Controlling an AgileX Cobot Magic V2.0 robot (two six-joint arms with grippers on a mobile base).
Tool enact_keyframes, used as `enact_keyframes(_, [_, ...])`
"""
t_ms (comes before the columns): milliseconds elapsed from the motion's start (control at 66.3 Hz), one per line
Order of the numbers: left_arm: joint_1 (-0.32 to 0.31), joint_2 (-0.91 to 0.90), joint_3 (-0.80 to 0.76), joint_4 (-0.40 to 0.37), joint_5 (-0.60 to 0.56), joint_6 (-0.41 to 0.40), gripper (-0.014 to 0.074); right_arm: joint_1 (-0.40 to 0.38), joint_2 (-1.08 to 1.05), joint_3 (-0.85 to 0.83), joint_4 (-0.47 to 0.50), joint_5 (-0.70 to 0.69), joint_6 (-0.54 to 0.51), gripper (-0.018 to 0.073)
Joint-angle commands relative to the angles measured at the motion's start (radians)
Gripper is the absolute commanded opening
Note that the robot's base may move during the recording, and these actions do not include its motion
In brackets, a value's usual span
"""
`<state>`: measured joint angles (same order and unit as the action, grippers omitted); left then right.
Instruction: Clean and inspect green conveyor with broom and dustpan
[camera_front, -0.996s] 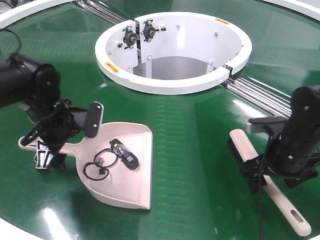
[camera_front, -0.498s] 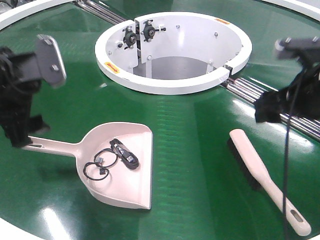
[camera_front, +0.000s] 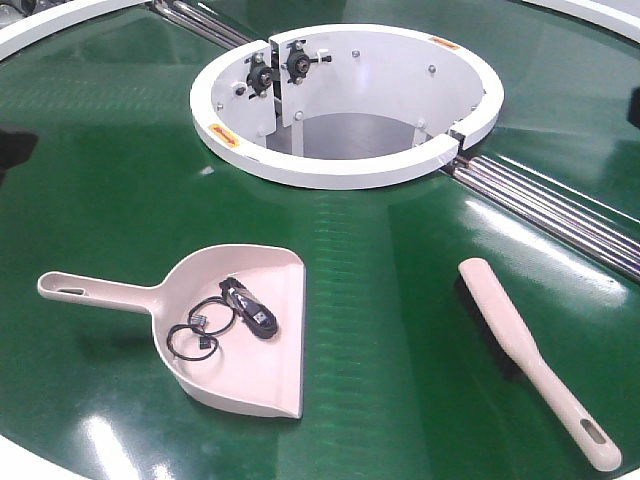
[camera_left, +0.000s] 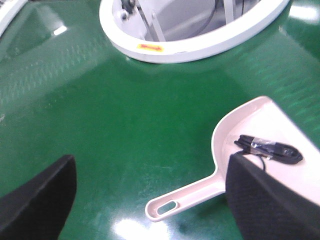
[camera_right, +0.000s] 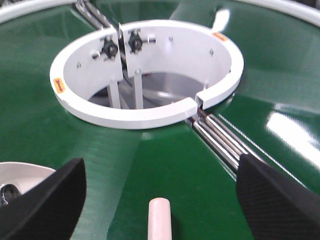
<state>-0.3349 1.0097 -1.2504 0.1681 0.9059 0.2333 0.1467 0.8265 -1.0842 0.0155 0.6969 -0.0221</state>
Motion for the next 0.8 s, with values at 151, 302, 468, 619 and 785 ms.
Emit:
enact_keyframes(151, [-0.008,-0.331,0.273,0.004,-0.292,-0.132,0.0575,-0.001,-0.308,0.287,-0.008,-0.238,-0.01,0.0591])
enact_keyframes(302, [-0.008,-0.55,0.507,0.003,-0.41,-0.205,0.0575,-0.001,-0.533,0.488,-0.008,-0.302,-0.044,0.0591])
enact_keyframes(468, [-0.008,-0.743,0.74,0.036,-0.463,-0.207,0.0575,-0.001,-0.776,0.665,0.031,-0.288,-0.059,0.0591])
enact_keyframes(619, [-0.008,-0.82,0.893,0.038,-0.576,-0.209,0.0575,-0.001,-0.854,0.794,0.015,-0.369,-0.066,0.0591])
enact_keyframes(785, [-0.008,-0.815,0.998,-0.008,-0.608,-0.211,0.0575,-0.001,-0.835,0.846,0.031,-0.392,-0.051,0.0591])
